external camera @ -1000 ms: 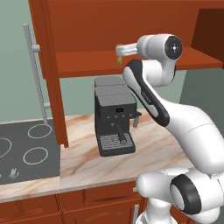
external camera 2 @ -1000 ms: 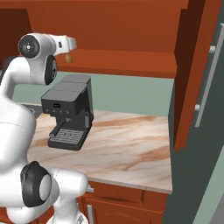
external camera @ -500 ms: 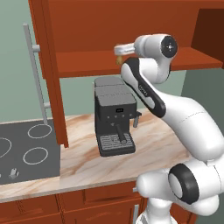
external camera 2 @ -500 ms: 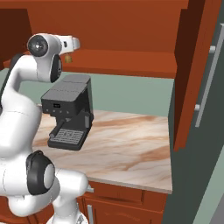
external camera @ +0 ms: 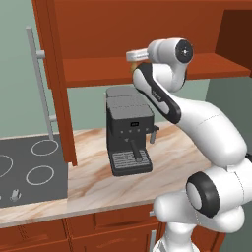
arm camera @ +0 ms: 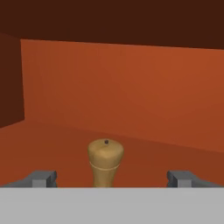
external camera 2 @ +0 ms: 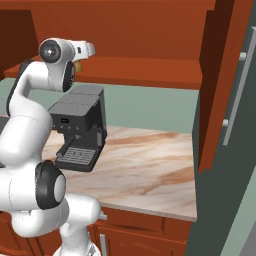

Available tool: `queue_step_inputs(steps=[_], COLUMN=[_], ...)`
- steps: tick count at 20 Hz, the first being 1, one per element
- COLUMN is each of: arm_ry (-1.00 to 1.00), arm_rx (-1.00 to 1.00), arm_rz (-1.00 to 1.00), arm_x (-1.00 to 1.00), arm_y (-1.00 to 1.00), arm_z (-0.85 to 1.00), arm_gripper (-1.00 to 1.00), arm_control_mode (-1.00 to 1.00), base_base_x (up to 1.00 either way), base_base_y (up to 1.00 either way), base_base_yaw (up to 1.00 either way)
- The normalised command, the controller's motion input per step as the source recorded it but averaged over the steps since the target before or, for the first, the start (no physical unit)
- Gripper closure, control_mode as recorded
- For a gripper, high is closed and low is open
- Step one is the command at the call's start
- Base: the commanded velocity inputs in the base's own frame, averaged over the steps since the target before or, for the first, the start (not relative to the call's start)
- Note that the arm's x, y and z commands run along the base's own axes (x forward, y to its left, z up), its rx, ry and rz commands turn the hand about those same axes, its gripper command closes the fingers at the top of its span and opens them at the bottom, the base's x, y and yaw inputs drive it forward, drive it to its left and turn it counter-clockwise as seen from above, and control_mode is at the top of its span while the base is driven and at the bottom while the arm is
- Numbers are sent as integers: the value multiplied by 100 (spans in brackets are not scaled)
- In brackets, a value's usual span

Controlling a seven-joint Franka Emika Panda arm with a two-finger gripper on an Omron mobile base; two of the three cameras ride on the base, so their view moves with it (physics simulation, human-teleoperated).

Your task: Retrieve the shaker from the cabinet and place it next the steak on a plate on the dining table.

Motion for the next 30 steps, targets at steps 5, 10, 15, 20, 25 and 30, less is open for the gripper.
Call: queue_step_inputs(steps=[5, 10, 15, 20, 25, 30], arm_ry=[0, 0, 0, 0, 0, 0], arm_rx=[0, 0, 0, 0, 0, 0], arm_rz=[0, 0, 1, 1, 0, 0], arm_x=[3, 8, 11, 25, 36, 29], arm_y=[1, 5, 0, 4, 8, 16], arm_z=[-5, -15, -18, -1, -2, -17], arm_gripper=[-100, -100, -100, -100, -100, -100], arm_control_mode=[-100, -100, -100, -100, -100, -100], base_base_x=[0, 0, 0, 0, 0, 0], base_base_y=[0, 0, 0, 0, 0, 0], base_base_yaw=[0, 0, 0, 0, 0, 0])
